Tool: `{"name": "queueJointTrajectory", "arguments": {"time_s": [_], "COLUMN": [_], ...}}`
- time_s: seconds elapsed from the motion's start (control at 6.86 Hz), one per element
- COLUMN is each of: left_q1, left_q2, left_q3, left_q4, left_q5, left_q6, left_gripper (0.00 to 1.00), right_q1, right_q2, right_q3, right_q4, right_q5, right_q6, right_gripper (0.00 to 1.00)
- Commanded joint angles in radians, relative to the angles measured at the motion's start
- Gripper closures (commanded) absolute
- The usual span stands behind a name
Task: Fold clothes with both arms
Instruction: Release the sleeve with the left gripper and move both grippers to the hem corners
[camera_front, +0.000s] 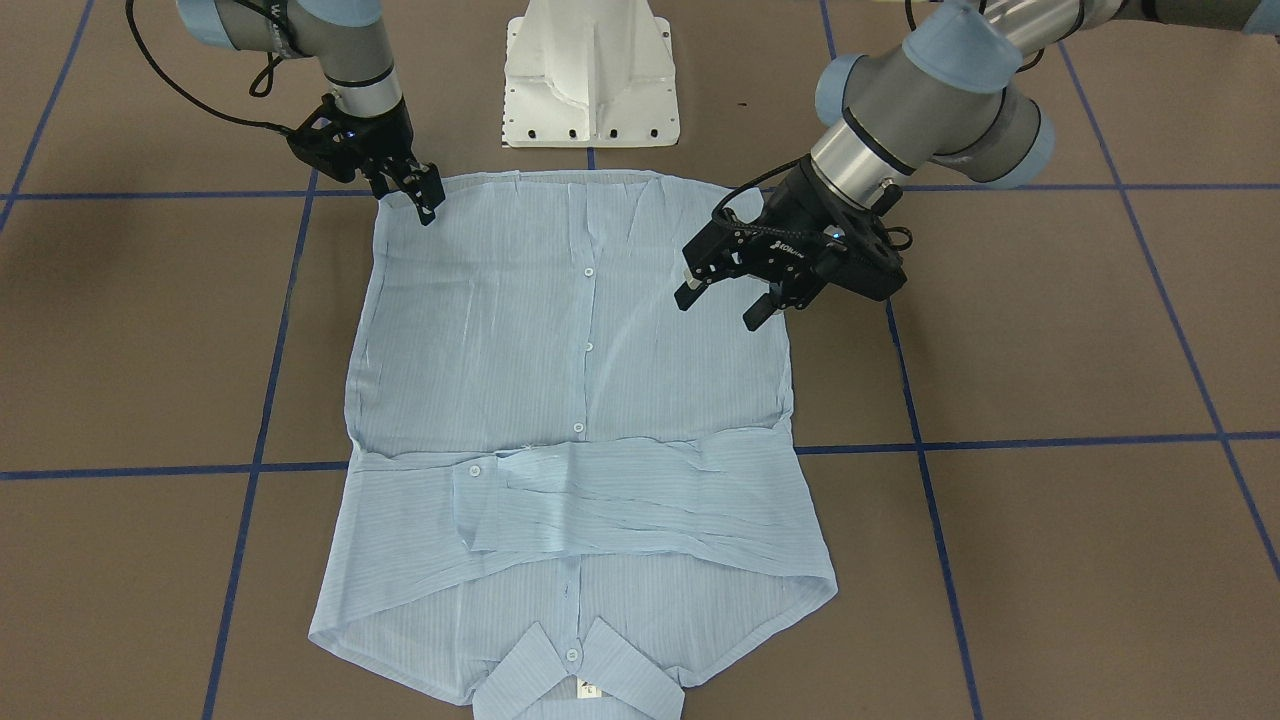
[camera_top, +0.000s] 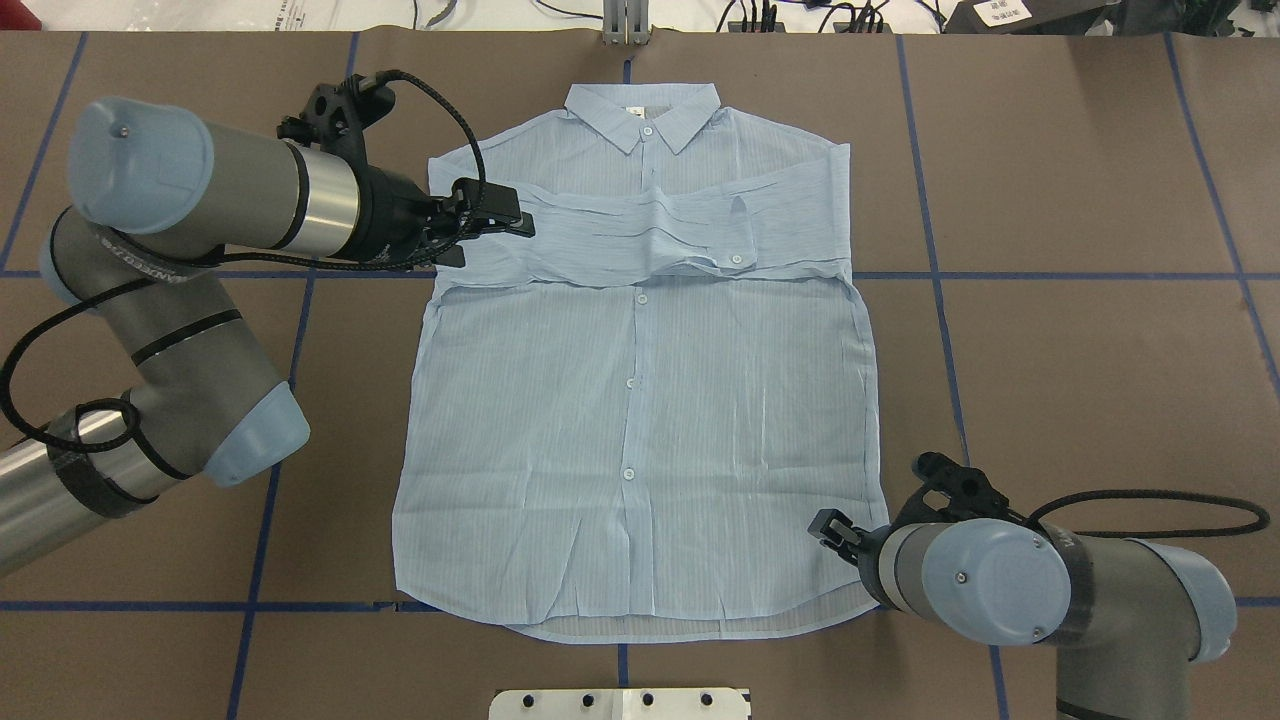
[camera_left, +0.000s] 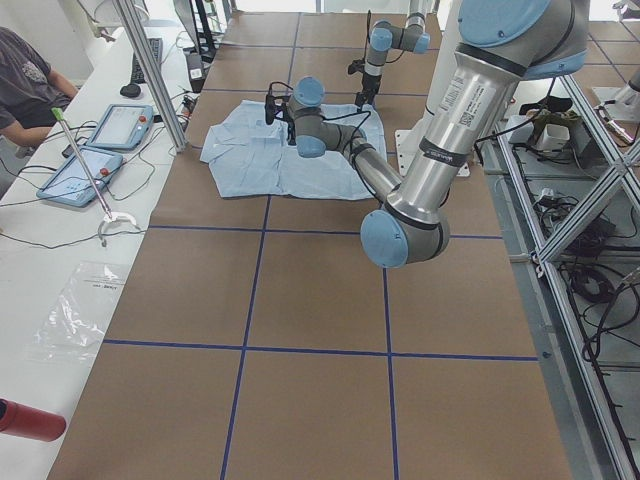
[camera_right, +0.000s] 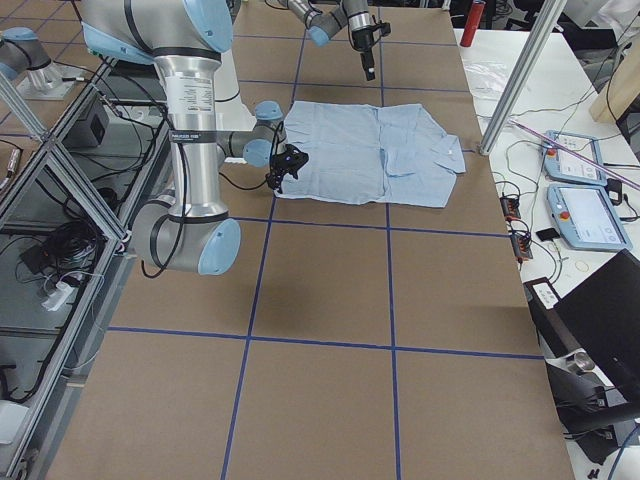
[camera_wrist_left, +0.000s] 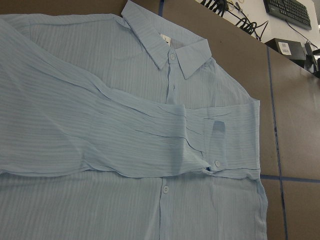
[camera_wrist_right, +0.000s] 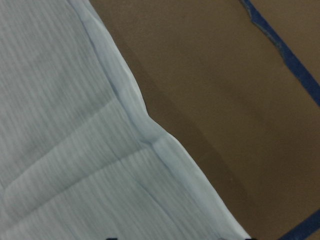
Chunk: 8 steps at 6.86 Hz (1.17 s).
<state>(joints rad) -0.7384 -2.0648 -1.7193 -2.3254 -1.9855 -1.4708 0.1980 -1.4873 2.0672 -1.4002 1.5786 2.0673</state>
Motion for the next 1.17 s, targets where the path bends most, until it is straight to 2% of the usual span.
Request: {"name": "queueJointTrajectory", "arguments": {"time_s": [0.0, 0.15, 0.29, 0.44, 0.58, 1.02], "left_q1": [0.001, 0.001, 0.001, 0.001, -0.001, 0.004], "left_q2": [0.000, 0.000, 0.000, 0.000, 0.000, 0.020], "left_q3": [0.001, 0.001, 0.001, 0.000, 0.000, -0.020], "left_q4": [0.000, -0.002, -0.003, -0.003, -0.003, 0.006], "left_q5": [0.001, 0.001, 0.002, 0.004, 0.004, 0.007], "left_q6": [0.000, 0.000, 0.000, -0.003, -0.003, -0.127], "left_gripper": [0.01, 0.01, 0.01, 0.01, 0.01, 0.01], "right_q1": [-0.003, -0.003, -0.005, -0.003, 0.000, 0.008], "right_q2": [-0.021, -0.025, -0.025, -0.025, -0.034, -0.051], "right_q3": [-0.001, 0.004, 0.002, 0.002, 0.005, 0.025], "right_q4": [0.000, -0.002, -0.002, -0.002, -0.002, -0.003], "right_q5": [-0.002, -0.002, -0.002, -0.002, -0.002, 0.004], "right_q6": [0.002, 0.002, 0.002, 0.004, 0.004, 0.001], "right_gripper": [0.13, 0.18, 0.33, 0.69, 1.00, 1.00]}}
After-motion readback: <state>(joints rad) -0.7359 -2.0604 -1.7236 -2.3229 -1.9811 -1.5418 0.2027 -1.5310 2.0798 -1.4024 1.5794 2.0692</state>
